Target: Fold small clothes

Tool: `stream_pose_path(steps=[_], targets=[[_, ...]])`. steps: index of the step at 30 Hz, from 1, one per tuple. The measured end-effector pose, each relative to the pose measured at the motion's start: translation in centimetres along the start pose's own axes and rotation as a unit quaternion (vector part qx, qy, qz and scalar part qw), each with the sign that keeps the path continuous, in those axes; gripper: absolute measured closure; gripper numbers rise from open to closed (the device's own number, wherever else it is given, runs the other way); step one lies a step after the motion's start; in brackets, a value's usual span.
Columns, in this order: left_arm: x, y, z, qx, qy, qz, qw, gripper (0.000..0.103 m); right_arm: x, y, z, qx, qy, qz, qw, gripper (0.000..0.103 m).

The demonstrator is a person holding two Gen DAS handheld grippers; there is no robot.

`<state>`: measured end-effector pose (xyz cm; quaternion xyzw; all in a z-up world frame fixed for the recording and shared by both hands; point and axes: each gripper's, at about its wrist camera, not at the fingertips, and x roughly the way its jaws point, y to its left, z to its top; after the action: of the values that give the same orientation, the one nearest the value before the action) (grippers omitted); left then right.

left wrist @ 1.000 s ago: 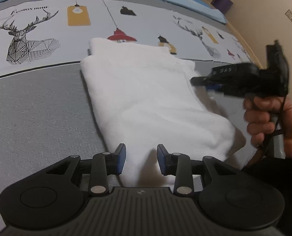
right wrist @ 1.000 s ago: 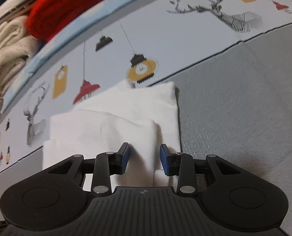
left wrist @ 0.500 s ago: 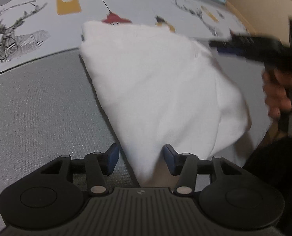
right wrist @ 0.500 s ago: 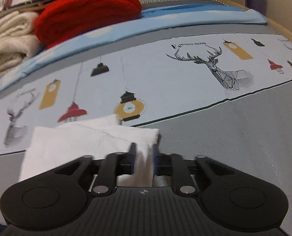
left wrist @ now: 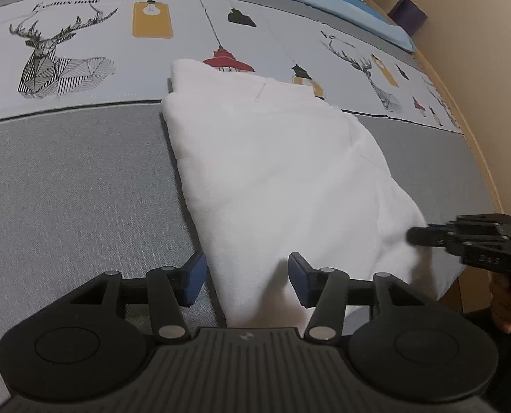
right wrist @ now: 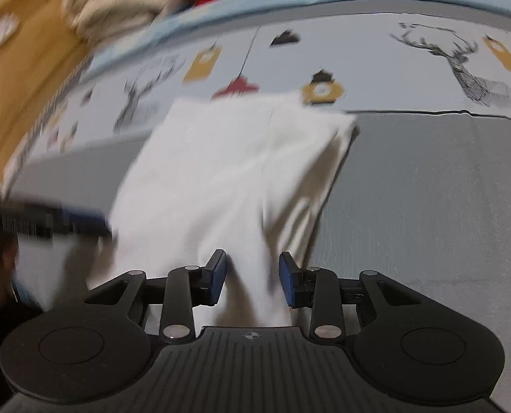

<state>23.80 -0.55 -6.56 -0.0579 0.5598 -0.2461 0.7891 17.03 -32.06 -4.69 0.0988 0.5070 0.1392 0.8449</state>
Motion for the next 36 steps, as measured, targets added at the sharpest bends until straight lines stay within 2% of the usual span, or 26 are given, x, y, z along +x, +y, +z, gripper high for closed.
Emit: stream_pose_path(steps=[1, 4, 6, 8, 10, 13, 14, 16, 18, 21, 24, 26, 28, 29, 32, 36], targets=[[0.1, -0.1, -0.1, 0.0, 0.001, -0.001, 1.0, 0.042, -0.4, 0.1, -0.3, -0.013, -0.003, 0.002, 1.0, 0.098], [0.8, -0.8, -0.5, 0.023, 0.02, -0.001, 0.9995, 0.042, -2.6, -1.3, -0.2, 0.027, -0.041, 0.023, 0.999, 0.098], [2.2, -1.4, -1.2, 0.053, 0.059, 0.019, 0.9967, 0.041, -2.2, -2.4, -0.7, 0.041, -0.015, -0.002, 0.999, 0.098], [3.2, -1.5, -1.7, 0.073, 0.09, 0.045, 0.9922, 0.038, -0.7, -1.8, -1.6, 0.002, 0.032, -0.038, 0.999, 0.098], [3.0, -1.7, -1.6, 0.08, 0.084, 0.047, 0.9921, 0.038, 0.0, -1.6, -2.1, -0.009, 0.057, -0.053, 0.997, 0.098], [1.6, -1.7, -0.9, 0.076, 0.046, 0.014, 0.9959, 0.039, -0.9, -1.8, -1.5, 0.011, 0.035, -0.052, 0.998, 0.094], [1.3, -1.6, -0.8, 0.075, 0.041, 0.003, 0.9963, 0.039, -1.2, -1.8, -1.2, 0.02, 0.021, -0.046, 0.999, 0.087], [1.4, -1.4, -0.7, 0.079, 0.042, 0.006, 0.996, 0.039, -1.9, -1.7, -0.9, 0.034, 0.002, -0.017, 0.999, 0.078], [1.6, -1.4, -0.7, 0.084, 0.044, 0.013, 0.9954, 0.039, -1.4, -1.4, -1.1, 0.028, 0.021, -0.001, 0.999, 0.074], [1.6, -1.6, -0.4, 0.078, 0.036, 0.004, 0.9962, 0.039, 0.2, 0.1, -2.0, -0.037, 0.071, -0.033, 0.996, 0.074], [1.6, -1.5, -0.3, 0.072, 0.034, -0.01, 0.9968, 0.039, 0.4, 1.0, -2.5, -0.068, 0.084, -0.042, 0.993, 0.075], [2.5, -1.8, -0.6, 0.088, 0.057, 0.009, 0.9944, 0.039, -0.2, 0.9, -2.4, -0.069, 0.08, -0.036, 0.994, 0.094], [3.7, -2.2, -1.3, 0.114, 0.092, 0.045, 0.9883, 0.037, -0.7, 0.5, -2.3, -0.064, 0.076, -0.033, 0.995, 0.096], [4.0, -2.2, -1.4, 0.12, 0.099, 0.052, 0.9864, 0.037, -0.5, 0.2, -2.2, -0.065, 0.078, -0.04, 0.994, 0.097], [3.6, -2.1, -1.3, 0.115, 0.092, 0.044, 0.9882, 0.037, -0.3, 0.0, -2.2, -0.066, 0.087, -0.055, 0.992, 0.097], [2.2, -1.1, 0.0, 0.071, 0.051, 0.013, 0.996, 0.038, -0.9, -0.2, -1.5, -0.043, 0.063, -0.046, 0.996, 0.093]])
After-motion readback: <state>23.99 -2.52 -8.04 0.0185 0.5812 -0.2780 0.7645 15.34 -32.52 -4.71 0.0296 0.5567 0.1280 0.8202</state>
